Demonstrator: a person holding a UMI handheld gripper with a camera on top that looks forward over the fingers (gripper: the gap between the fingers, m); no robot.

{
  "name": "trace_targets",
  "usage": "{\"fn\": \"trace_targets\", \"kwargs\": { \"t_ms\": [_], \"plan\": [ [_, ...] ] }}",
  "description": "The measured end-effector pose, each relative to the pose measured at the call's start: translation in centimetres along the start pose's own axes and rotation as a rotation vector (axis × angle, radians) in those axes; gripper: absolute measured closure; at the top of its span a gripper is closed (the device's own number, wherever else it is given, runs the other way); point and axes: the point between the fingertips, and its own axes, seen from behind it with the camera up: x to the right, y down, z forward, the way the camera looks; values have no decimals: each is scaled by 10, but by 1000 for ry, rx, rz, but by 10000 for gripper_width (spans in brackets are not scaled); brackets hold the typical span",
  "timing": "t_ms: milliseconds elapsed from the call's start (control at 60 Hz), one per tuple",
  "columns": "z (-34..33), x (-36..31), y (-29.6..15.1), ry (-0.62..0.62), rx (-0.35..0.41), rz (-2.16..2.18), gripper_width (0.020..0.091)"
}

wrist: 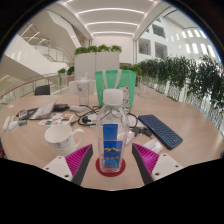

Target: Pour water

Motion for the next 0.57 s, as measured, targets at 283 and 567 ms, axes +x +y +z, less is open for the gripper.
{"fn": "trace_targets", "kwargs": {
  "t_ms": [283,567],
  "plan": [
    [-154,-52,-4,115,-50,42,271],
    [-283,-126,-13,157,-74,127,272]
  ]
}}
